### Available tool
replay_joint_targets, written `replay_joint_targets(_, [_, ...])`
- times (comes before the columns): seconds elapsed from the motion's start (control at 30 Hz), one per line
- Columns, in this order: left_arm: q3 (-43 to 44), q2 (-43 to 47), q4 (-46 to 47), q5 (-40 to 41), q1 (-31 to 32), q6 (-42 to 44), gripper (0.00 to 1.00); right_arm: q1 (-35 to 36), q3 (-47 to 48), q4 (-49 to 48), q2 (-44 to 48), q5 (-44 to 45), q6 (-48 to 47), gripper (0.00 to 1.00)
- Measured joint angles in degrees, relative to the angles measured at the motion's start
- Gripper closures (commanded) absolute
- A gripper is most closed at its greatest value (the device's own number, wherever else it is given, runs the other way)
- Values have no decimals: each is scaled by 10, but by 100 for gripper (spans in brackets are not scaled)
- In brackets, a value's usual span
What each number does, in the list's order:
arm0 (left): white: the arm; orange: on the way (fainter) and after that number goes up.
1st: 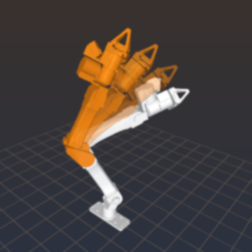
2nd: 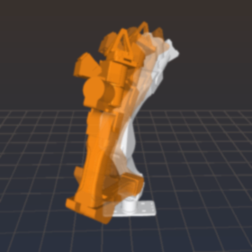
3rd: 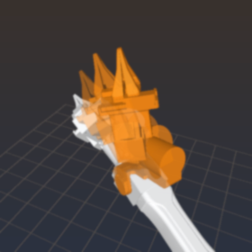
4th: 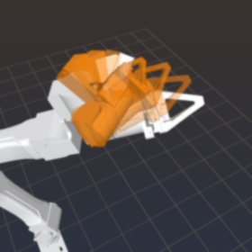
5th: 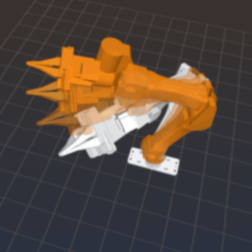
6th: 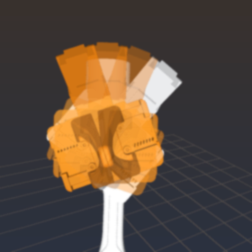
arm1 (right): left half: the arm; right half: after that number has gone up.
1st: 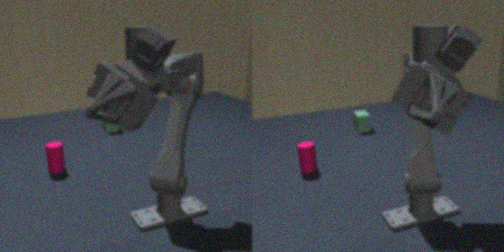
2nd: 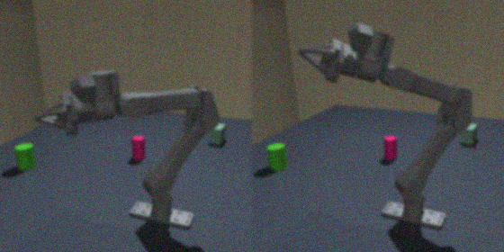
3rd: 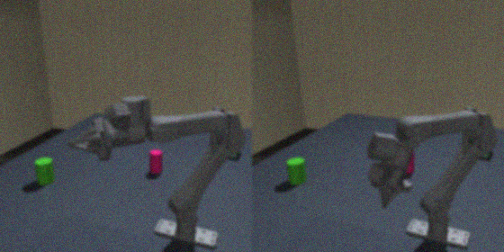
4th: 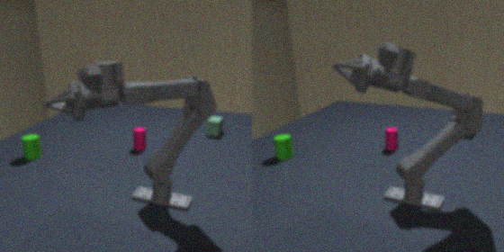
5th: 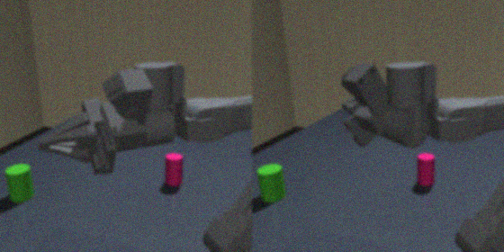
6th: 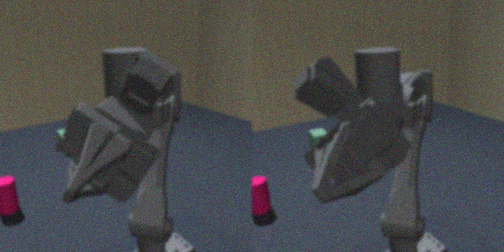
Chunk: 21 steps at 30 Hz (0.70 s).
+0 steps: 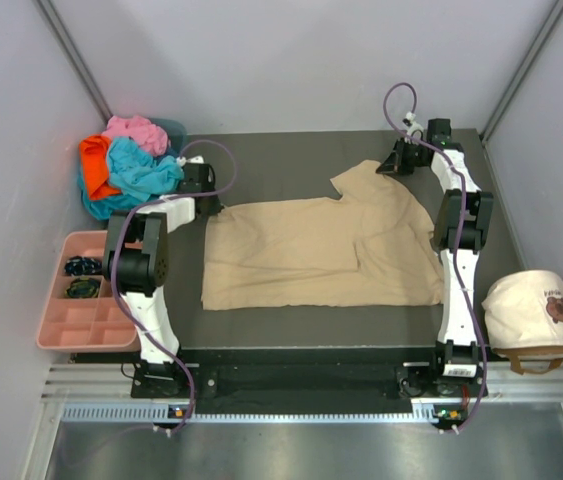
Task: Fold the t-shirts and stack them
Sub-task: Grap the side of the flattened tshirt furthest away from the robot with both arms
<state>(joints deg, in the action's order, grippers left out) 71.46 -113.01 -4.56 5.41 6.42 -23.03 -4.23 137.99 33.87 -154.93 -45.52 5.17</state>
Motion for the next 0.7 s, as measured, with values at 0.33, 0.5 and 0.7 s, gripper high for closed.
replay_joint_targets(0.33, [2,0,-5,0,0,1,100,0,-1,0,0,0,0,100])
replay_joint_targets(0.5, [2,0,-6,0,0,0,100,0,-38,-18,21,9,1,100])
replay_joint_targets(0.7, [2,0,-6,-1,0,-1,100,0,-71,-17,56,54,0,100])
